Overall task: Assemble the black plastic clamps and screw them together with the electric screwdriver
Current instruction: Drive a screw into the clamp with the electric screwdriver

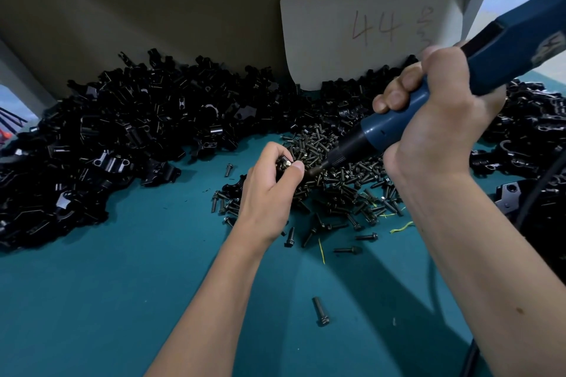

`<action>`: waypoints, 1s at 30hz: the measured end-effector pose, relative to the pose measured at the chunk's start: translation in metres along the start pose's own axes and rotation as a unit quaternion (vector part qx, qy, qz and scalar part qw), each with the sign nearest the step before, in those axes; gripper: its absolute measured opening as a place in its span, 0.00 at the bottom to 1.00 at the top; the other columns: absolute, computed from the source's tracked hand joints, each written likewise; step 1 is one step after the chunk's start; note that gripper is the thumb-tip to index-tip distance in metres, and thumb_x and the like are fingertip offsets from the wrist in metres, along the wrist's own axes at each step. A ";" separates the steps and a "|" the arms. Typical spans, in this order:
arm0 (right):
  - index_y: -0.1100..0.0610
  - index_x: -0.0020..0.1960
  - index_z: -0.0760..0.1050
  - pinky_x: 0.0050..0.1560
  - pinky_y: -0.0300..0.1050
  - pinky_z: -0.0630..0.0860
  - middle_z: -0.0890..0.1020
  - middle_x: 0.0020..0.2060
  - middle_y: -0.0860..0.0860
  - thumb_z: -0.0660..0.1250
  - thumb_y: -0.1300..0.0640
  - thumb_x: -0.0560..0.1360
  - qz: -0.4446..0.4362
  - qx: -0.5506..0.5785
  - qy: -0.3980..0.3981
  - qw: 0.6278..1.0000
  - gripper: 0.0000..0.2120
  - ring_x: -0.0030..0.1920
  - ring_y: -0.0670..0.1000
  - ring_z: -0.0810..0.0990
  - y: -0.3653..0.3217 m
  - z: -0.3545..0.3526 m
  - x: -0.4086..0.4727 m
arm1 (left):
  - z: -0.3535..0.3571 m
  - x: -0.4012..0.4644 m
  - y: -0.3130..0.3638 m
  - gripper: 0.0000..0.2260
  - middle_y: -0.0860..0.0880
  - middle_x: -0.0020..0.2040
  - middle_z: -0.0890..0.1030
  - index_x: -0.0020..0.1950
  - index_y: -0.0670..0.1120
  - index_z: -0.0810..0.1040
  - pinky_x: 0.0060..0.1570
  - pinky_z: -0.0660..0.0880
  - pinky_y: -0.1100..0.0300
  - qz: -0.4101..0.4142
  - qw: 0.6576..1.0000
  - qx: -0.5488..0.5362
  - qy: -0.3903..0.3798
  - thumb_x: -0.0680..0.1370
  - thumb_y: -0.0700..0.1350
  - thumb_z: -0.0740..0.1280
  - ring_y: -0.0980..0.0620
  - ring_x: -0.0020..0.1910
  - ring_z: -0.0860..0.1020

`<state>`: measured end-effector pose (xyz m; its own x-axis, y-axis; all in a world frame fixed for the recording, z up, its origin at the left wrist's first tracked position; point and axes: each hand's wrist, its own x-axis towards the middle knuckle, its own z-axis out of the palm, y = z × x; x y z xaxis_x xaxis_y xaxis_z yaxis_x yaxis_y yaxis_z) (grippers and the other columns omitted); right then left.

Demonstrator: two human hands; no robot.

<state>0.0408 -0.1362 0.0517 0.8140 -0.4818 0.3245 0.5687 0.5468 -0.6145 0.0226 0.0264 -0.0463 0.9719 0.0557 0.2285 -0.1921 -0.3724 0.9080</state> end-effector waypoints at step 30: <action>0.61 0.57 0.62 0.31 0.44 0.70 0.71 0.30 0.52 0.68 0.62 0.78 0.060 0.005 0.001 0.998 0.15 0.26 0.51 0.69 -0.007 -0.010 0.008 | 0.007 -0.002 -0.004 0.10 0.55 0.25 0.69 0.47 0.53 0.69 0.29 0.61 0.56 0.058 0.991 0.108 0.042 0.81 0.57 0.58 0.55 0.23 0.64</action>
<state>0.0422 -0.1507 0.0517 0.8761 -0.4137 0.2475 0.4681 0.6070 -0.6422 0.0220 0.0209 -0.0533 0.9281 0.0748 0.3646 -0.2599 -0.5709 0.7788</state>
